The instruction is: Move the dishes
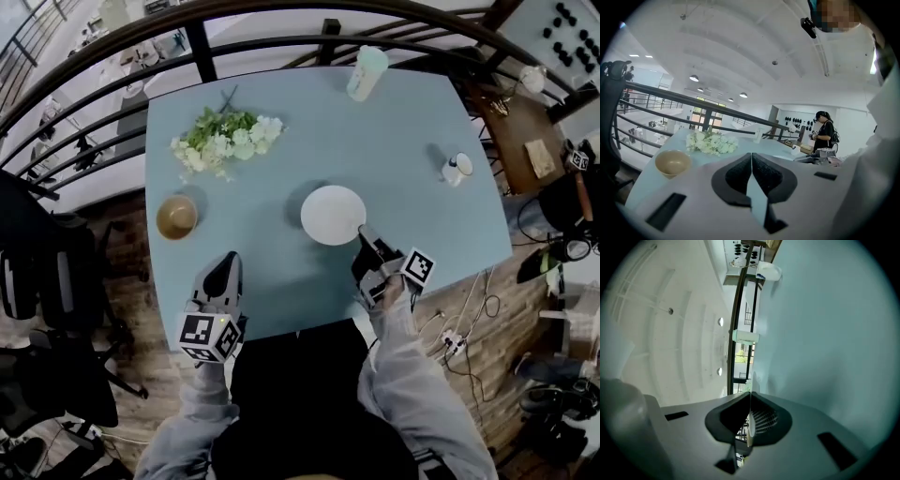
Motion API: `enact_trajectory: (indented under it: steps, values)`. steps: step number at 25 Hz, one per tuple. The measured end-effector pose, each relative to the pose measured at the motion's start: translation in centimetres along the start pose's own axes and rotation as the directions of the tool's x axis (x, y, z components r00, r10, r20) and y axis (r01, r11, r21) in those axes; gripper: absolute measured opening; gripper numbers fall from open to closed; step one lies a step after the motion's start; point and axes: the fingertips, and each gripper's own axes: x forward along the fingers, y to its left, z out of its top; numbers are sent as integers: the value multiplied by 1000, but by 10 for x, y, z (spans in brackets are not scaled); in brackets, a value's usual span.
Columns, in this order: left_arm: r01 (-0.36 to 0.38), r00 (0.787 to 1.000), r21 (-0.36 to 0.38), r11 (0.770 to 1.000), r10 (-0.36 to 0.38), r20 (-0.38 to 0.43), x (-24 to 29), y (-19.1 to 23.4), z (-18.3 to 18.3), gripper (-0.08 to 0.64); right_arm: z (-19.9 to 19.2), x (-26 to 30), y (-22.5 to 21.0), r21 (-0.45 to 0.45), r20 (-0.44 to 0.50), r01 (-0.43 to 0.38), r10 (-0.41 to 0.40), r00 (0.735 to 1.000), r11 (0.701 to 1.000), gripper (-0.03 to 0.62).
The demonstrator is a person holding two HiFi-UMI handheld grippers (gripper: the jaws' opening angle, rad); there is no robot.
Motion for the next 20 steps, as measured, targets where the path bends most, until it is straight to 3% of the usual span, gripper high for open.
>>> enact_trajectory:
  steps: [7, 13, 20]
  values:
    - [-9, 1000, 24, 1000, 9, 1, 25, -28, 4, 17, 78, -14, 0, -4, 69, -33, 33, 997, 999, 20]
    - [-76, 997, 40, 996, 76, 3, 52, -68, 0, 17, 132, -2, -17, 17, 9, -41, 41, 999, 999, 19]
    - [-183, 983, 4, 983, 183, 15, 70, -109, -7, 17, 173, 34, -30, 70, -64, -68, 72, 995, 995, 20]
